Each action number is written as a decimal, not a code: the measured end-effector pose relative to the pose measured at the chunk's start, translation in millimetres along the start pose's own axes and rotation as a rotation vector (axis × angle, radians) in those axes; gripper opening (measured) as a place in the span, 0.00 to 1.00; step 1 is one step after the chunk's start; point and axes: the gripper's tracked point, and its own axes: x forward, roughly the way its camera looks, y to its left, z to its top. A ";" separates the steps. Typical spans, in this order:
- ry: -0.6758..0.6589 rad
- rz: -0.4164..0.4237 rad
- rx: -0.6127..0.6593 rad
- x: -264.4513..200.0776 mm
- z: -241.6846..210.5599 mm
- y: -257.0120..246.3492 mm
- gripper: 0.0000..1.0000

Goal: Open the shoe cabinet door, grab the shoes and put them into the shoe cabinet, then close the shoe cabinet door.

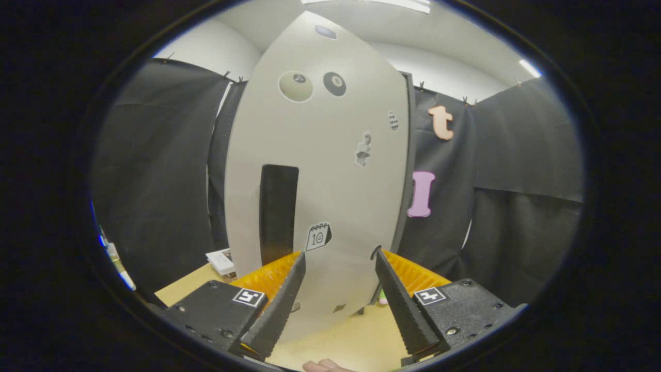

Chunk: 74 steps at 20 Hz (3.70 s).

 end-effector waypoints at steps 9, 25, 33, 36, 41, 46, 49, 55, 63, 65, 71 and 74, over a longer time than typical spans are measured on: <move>0.046 0.023 0.039 28.1 -25.3 32.0 0.92; -0.154 0.125 0.086 -87.9 -15.0 35.3 0.98; -0.192 0.048 0.128 -150.5 -48.4 16.7 0.98; -0.200 0.071 0.185 -168.1 -58.2 19.7 0.98; -0.199 0.040 0.177 -180.0 -65.9 2.1 0.98; -0.158 0.054 0.123 -177.3 -79.5 9.8 0.98; -0.140 0.067 0.105 -179.4 -83.5 13.2 0.98; -0.160 0.059 0.091 -184.4 -77.4 12.0 0.98; -0.149 0.086 0.084 -185.1 -79.2 25.3 0.98; -0.154 0.091 0.083 -186.2 -79.4 28.1 0.98; -0.144 0.092 0.084 -184.9 -83.5 29.3 0.98; -0.144 0.094 0.085 -184.7 -83.7 30.6 0.98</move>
